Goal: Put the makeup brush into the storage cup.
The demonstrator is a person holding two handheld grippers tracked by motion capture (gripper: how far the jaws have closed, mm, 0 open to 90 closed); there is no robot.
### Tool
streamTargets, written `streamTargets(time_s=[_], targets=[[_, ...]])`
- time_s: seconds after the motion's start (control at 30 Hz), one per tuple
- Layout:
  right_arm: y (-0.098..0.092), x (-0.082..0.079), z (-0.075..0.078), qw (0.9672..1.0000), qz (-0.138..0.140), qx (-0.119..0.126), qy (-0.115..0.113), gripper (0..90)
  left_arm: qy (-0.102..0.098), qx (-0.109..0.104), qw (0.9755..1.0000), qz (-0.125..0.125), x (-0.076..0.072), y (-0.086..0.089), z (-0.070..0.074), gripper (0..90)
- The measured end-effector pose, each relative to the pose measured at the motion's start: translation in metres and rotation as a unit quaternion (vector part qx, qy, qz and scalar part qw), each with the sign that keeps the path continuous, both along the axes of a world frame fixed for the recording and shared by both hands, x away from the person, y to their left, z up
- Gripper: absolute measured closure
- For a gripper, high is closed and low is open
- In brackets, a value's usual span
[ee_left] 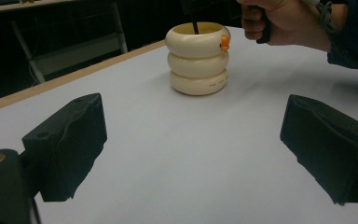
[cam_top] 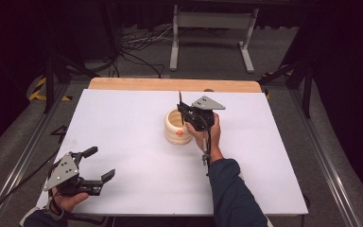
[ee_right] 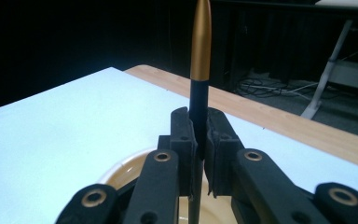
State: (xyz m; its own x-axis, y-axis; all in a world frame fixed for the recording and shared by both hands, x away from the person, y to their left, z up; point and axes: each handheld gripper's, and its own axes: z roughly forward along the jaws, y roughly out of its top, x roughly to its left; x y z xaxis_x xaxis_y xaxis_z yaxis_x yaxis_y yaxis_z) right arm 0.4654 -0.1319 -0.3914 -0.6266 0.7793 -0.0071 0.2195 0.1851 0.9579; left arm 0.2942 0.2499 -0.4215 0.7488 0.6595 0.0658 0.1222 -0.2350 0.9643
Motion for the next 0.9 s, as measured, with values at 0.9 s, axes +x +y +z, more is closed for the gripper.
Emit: streamTargets(time_s=[0.9], targets=[[-0.0088,-0.0082,-0.0069,0.9999,-0.007,0.011,0.004,83.6,0.004,0.002,1.0000,0.007,0.0006,0.0001,-0.0001,7.9]])
